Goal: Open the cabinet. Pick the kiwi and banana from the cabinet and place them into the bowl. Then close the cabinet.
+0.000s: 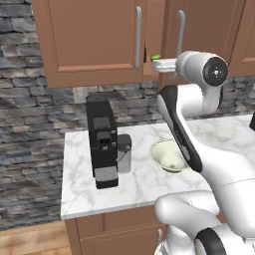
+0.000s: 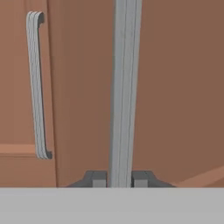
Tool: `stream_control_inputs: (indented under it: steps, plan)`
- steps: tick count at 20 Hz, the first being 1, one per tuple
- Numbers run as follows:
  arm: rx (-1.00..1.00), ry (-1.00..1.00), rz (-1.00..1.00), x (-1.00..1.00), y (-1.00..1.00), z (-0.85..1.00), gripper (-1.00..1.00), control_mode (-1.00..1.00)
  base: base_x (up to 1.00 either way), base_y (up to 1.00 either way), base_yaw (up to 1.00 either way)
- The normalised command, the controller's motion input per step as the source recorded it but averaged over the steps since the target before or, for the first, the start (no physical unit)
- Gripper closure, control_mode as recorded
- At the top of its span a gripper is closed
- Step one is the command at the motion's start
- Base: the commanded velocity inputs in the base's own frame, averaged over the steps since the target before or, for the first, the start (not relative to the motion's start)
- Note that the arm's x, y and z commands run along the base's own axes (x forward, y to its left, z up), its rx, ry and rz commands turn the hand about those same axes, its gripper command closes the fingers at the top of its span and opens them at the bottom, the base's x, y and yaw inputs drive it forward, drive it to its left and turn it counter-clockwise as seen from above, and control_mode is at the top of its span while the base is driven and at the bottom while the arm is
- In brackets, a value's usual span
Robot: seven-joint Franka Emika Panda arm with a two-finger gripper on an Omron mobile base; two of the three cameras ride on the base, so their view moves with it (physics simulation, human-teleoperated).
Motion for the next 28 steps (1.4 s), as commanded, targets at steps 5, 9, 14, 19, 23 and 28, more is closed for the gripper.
stream_control_inputs:
  steps: [5,9,14,19,23,28]
  plan:
    - [0.0,0.0,-0.05,-0.56,0.0,0.0,1.0,-1.0,0.0,0.0,0.0]
    - [0.0,0.0,-0.05,-0.59,0.0,0.0,1.0,-1.0,0.0,0.0,0.0]
    - [0.0,0.0,-0.05,-0.62,0.0,0.0,1.0,-1.0,0.0,0.0,0.0]
    - [0.0,0.0,-0.03,-0.54,0.0,0.0,1.0,-1.0,0.0,0.0,0.0]
    - [0.0,0.06,0.0,-0.14,0.1,0.0,1.0,-1.0,0.0,0.0,0.0]
    - [0.0,0.0,-0.02,0.0,0.32,0.0,1.0,-1.0,0.0,0.0,0.0]
